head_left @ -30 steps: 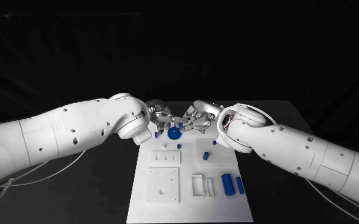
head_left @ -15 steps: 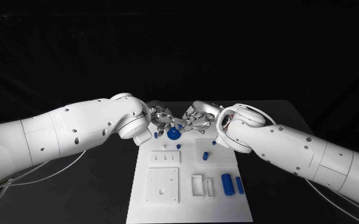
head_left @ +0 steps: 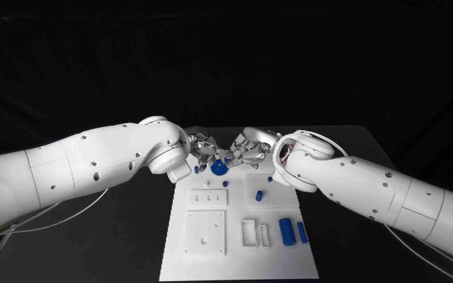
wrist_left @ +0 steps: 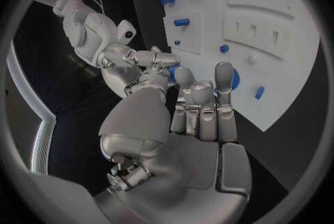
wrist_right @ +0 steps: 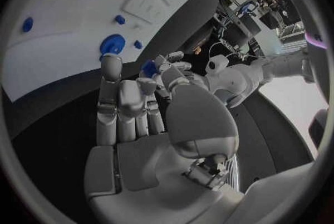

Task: Assemble the parts on the task board

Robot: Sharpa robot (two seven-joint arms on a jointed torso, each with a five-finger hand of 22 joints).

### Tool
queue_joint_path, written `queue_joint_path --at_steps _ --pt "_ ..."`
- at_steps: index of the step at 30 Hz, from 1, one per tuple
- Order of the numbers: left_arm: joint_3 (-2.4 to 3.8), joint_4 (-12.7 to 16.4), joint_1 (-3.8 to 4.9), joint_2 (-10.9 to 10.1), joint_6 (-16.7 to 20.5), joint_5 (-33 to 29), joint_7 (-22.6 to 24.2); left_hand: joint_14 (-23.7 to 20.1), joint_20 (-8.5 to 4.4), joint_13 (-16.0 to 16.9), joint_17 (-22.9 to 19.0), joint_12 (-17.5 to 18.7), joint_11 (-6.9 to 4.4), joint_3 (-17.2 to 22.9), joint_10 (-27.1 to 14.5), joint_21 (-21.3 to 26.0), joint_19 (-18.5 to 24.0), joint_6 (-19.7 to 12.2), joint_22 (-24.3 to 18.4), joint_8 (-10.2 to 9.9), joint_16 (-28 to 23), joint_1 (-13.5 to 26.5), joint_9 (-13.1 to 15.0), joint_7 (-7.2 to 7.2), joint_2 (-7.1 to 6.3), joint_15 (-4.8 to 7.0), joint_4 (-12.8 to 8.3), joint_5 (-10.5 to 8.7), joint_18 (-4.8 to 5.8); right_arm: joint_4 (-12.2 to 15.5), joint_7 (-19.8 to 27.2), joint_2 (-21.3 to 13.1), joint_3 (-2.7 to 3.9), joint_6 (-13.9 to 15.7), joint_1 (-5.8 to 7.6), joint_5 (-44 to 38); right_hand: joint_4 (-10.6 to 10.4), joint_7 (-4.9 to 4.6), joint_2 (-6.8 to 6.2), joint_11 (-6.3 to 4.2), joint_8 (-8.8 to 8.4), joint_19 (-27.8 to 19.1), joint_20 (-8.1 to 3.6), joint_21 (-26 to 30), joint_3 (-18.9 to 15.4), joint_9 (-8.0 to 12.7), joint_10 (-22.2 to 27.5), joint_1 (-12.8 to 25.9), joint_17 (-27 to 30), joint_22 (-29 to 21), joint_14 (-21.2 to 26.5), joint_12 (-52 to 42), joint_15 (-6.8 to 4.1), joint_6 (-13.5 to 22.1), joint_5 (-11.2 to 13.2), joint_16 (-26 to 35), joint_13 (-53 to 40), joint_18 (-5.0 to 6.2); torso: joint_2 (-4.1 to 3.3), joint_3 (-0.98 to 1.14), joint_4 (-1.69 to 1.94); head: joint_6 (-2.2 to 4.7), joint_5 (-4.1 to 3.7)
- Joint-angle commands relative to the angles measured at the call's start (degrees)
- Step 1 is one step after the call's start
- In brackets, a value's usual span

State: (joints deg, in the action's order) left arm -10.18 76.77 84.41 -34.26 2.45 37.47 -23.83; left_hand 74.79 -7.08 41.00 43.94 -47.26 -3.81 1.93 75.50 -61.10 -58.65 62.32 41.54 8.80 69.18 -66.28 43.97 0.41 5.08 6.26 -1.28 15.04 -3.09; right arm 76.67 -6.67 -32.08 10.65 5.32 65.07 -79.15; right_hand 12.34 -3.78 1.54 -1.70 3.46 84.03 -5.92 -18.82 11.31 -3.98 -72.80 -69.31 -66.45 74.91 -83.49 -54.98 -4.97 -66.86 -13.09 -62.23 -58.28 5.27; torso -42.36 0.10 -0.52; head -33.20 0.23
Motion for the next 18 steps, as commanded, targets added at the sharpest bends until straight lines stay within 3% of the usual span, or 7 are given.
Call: queue_joint_path --at_steps 1,9,18 --pt "-0.05 -0.01 -0.04 0.05 -1.27 -0.70 0.21 -0.25 -0.28 -0.07 -0.07 0.13 -0.27 0.93 -0.17 0.11 0.28 0.38 0.07 0.23 -0.01 -1.06 0.10 -0.07 0.81 0.17 -0.79 0.42 -0.11 -0.10 0.09 0.11 0.06 -0.58 0.07 -0.22 -0.52 0.03 0.03 -0.15 0.15 2.18 -0.47 0.34 0.01 -0.08 -0.13 -0.60 0.15 1.74 -0.18 0.41 -0.30 -0.54 -0.23 0.31 0.16 -0.99 0.00 -0.02 0.01 -0.03 -0.03" --pt "-0.05 -0.11 -0.04 0.01 -1.88 -1.90 0.40 -0.39 -0.27 -0.08 -0.11 0.26 -0.25 4.07 -0.20 0.08 0.44 0.15 0.20 1.27 -0.04 -2.88 0.92 0.02 3.00 0.14 -3.53 0.03 -0.10 -0.46 0.06 0.17 0.02 -0.66 0.06 -0.23 -0.52 0.03 0.03 -0.15 0.15 2.18 -0.47 0.34 0.01 -0.08 -0.13 -0.60 0.15 1.74 -0.18 0.41 -0.30 -0.54 -0.23 0.31 0.16 -0.99 0.02 -0.03 -0.02 -0.09 -0.05" --pt "-0.05 -0.13 -0.04 0.10 -1.89 -3.00 0.90 -0.32 -0.24 -0.14 -0.05 0.58 -0.21 6.63 0.13 -0.01 0.49 1.23 0.37 0.66 -0.10 -2.10 2.56 0.04 4.19 0.12 -6.75 0.06 -0.20 -0.66 0.18 0.46 -0.01 -0.60 0.05 -0.23 -0.67 0.01 -0.05 -0.14 0.14 2.15 -0.47 0.74 -0.05 -0.07 0.03 -0.46 0.27 1.62 -0.13 0.68 -0.30 -0.45 -0.41 0.49 0.39 -0.99 -0.02 0.03 0.00 -0.14 -0.07"
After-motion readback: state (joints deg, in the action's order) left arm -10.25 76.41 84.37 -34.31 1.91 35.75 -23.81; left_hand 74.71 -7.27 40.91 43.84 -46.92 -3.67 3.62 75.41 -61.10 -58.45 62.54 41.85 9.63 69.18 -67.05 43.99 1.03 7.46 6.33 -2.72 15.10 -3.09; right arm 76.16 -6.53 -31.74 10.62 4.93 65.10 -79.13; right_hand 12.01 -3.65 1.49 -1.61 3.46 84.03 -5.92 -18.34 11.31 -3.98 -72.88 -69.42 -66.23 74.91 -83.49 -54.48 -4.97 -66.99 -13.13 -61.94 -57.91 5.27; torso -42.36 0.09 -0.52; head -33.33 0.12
